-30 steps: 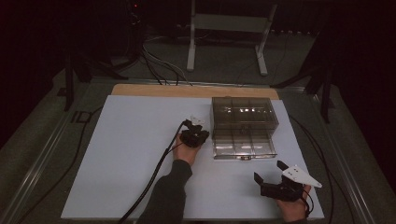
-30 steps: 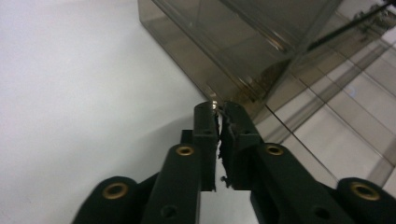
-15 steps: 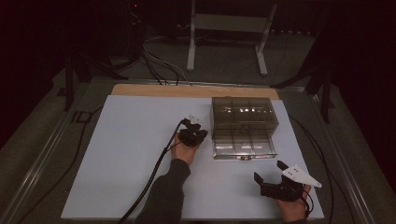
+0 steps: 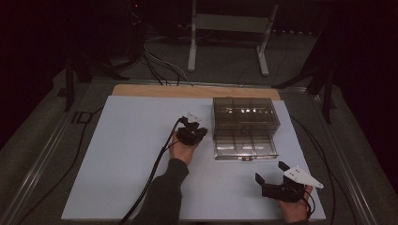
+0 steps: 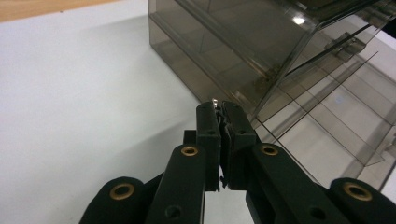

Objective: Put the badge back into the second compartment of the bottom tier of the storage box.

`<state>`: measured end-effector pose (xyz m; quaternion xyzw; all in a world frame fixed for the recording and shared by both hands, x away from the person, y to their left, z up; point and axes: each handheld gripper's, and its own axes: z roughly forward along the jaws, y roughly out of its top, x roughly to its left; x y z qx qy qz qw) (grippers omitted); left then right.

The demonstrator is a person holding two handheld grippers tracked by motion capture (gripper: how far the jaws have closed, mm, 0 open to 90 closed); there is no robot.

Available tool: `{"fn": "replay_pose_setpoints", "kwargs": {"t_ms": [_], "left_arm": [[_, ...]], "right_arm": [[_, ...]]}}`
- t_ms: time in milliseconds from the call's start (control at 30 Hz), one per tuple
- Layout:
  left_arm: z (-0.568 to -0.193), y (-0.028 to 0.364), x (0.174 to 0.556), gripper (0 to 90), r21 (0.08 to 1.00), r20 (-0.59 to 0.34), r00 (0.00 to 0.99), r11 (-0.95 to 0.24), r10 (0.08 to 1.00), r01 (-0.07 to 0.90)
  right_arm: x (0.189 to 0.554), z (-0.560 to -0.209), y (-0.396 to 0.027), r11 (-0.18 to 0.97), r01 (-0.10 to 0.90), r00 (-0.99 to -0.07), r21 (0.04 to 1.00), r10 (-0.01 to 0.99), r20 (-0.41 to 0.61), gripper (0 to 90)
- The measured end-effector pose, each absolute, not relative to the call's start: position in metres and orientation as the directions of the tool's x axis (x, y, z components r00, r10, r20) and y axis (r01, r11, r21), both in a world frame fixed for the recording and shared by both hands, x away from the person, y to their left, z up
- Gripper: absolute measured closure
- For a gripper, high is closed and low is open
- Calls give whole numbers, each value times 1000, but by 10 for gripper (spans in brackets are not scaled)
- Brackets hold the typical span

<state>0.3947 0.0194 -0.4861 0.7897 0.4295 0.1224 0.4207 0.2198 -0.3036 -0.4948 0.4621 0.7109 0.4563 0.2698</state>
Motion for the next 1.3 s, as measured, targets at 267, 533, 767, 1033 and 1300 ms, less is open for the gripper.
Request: {"fn": "replay_pose_setpoints", "kwargs": {"t_ms": [267,533,767,1033,1300], "left_arm": [[-477,24,391,882,779,-163,609,-277,777,562],[-471,24,387,882,788,-167,630,-282,758,547],[-462,26,381,882,797,-165,650,-288,742,530],[-456,25,375,882,802,-157,670,-302,726,515],[-452,17,372,882,806,-164,687,-305,708,507]], "right_arm": [[219,-495,-304,154,412,-425,898,904,40,0],[219,-495,-304,153,412,-424,898,905,40,0],[219,-495,-304,153,413,-424,898,905,41,0],[219,-495,-304,153,413,-424,898,905,41,0],[219,-495,-304,153,413,-424,898,905,41,0]]}}
